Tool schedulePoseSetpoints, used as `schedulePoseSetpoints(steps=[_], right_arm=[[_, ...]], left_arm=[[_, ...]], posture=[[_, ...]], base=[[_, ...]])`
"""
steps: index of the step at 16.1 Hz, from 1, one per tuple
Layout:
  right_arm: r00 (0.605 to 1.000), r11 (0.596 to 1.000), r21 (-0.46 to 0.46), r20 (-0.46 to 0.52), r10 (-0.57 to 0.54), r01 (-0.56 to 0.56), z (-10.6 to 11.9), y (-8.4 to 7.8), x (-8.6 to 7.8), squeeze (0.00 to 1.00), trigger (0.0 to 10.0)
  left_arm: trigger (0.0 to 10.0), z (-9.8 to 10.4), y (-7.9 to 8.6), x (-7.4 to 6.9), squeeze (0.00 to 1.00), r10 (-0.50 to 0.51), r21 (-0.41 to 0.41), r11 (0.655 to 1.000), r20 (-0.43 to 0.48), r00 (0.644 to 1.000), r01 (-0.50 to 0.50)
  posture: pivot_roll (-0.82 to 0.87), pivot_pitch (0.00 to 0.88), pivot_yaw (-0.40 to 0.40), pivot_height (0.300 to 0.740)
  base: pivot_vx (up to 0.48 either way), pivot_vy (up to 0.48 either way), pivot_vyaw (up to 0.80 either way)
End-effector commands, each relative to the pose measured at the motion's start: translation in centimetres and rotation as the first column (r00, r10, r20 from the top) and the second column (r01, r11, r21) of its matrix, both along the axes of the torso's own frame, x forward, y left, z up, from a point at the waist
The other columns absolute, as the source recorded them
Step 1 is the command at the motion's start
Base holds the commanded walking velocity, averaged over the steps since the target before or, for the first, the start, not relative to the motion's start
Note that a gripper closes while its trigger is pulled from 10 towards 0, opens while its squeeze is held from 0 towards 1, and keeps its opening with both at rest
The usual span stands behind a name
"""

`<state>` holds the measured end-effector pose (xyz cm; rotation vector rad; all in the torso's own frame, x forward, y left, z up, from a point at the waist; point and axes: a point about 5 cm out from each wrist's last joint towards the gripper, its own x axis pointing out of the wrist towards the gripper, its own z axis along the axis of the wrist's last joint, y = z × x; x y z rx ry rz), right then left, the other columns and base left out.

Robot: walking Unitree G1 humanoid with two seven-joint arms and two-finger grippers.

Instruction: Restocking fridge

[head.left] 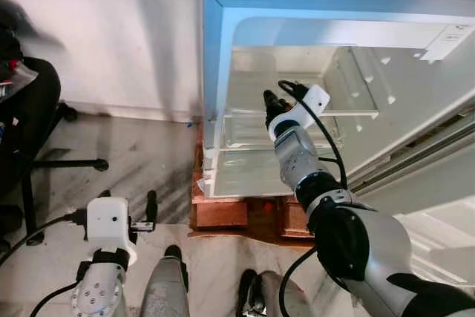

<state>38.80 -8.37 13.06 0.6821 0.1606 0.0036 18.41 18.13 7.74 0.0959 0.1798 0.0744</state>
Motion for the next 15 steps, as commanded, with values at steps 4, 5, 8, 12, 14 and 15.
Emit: schedulePoseSetpoints(steps=[4, 5, 8, 12, 14, 15], right_arm=[[0.998, 0.999, -0.013, 0.035, -0.052, 0.053, 1.1, -1.3, 0.6, 1.00, 10.0], [0.996, 0.998, -0.021, 0.069, -0.059, 0.060, 1.7, -2.0, 0.9, 1.00, 10.0], [0.989, 0.995, -0.007, 0.110, -0.100, 0.101, 2.5, -3.9, 1.2, 1.00, 10.0], [0.976, 0.993, -0.088, 0.209, -0.057, 0.077, 3.0, -5.4, 1.1, 1.00, 10.0], [0.970, 0.993, -0.114, 0.242, -0.008, 0.037, 2.7, -5.4, 0.9, 1.00, 10.0], [0.964, 0.992, -0.123, 0.262, 0.033, 0.000, 2.4, -5.2, 0.7, 1.00, 10.0]], left_arm=[[10.0, -0.3, 0.0, 0.1, 0.00, 0.011, 0.003, 1.000, -0.014, 1.000, -0.011], [10.0, -0.2, 0.0, 0.4, 0.00, 0.008, 0.002, 1.000, -0.009, 1.000, -0.008], [10.0, -0.3, -0.2, 1.1, 0.00, 0.004, -0.002, 1.000, 0.004, 1.000, -0.004], [10.0, -0.3, -0.2, 1.8, 0.00, 0.003, -0.008, 1.000, 0.018, 1.000, -0.003], [10.0, -0.3, -0.2, 2.2, 0.00, -0.001, -0.009, 1.000, 0.024, 1.000, 0.001], [10.0, -0.3, -0.3, 2.5, 0.00, -0.005, -0.009, 1.000, 0.029, 1.000, 0.005]], posture=[[0.34, 0.275, -0.118, 0.740], [0.34, 0.267, -0.118, 0.740], [0.33, 0.246, -0.121, 0.740], [0.31, 0.225, -0.121, 0.740], [0.31, 0.213, -0.116, 0.740], [0.30, 0.207, -0.112, 0.740]], base=[[0.000, 0.000, 0.00], [0.000, 0.000, 0.00], [0.000, 0.000, 0.00], [0.000, 0.000, 0.00], [0.000, 0.000, 0.00], [0.000, 0.000, 0.00]])
